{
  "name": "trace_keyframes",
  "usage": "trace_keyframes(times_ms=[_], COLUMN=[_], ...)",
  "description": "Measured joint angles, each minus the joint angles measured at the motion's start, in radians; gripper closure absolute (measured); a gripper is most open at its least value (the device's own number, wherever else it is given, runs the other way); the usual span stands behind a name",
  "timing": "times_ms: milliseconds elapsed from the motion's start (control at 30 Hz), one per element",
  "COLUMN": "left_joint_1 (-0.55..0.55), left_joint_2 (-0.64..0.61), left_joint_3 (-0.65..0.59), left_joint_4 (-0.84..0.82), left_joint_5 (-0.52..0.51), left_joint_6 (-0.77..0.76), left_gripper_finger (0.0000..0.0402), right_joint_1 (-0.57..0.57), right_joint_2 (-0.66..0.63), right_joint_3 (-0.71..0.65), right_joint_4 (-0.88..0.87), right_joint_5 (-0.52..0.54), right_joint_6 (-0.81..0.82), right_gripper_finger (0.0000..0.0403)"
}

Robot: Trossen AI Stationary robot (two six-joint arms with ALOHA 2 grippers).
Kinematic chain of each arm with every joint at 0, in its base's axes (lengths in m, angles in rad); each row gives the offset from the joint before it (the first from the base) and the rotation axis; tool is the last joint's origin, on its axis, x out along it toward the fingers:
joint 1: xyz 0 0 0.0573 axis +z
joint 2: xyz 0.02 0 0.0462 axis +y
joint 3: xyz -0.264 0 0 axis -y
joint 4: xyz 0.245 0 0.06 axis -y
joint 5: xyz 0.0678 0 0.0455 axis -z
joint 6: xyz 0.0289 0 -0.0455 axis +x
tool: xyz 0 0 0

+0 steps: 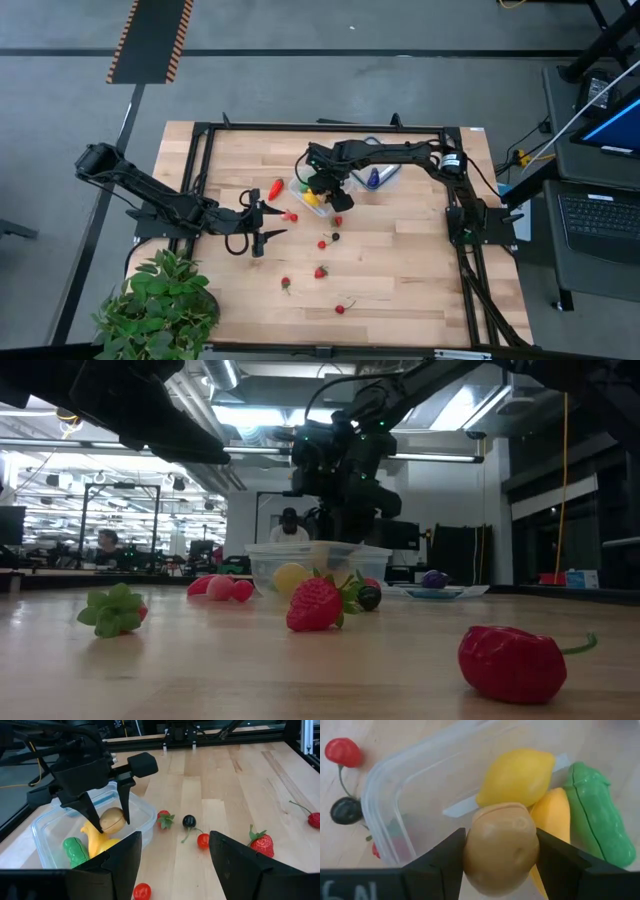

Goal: Pick and placing Produce into tupperware
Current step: Put the brown potato into the transparent container

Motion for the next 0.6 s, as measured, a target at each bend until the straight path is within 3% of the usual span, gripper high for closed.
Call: trace_keyframes(times_ms=[267, 467, 600], left_joint_1=[0.000, 0.000, 0.000], left_joint_2=[0.000, 0.000, 0.000], left_joint_3=[0.000, 0.000, 0.000], left_joint_4=[0.000, 0.000, 0.000], left_joint_5=[0.000, 0.000, 0.000], left_joint_6=[0.000, 0.000, 0.000], left_gripper_finger=[0.0176, 0.0176, 0.0176], right_joint_1=[0.001, 0.002, 0.006], right_joint_2=[0.000, 0.000, 0.000], right_joint_3=[0.000, 0.000, 0.000], right_joint_4=[0.017, 0.020, 0.020], right_joint_5=[0.000, 0.001, 0.002], right_joint_6=[0.086, 0.130, 0.131], right_gripper_finger=[0.0199, 0.0155, 0.0172])
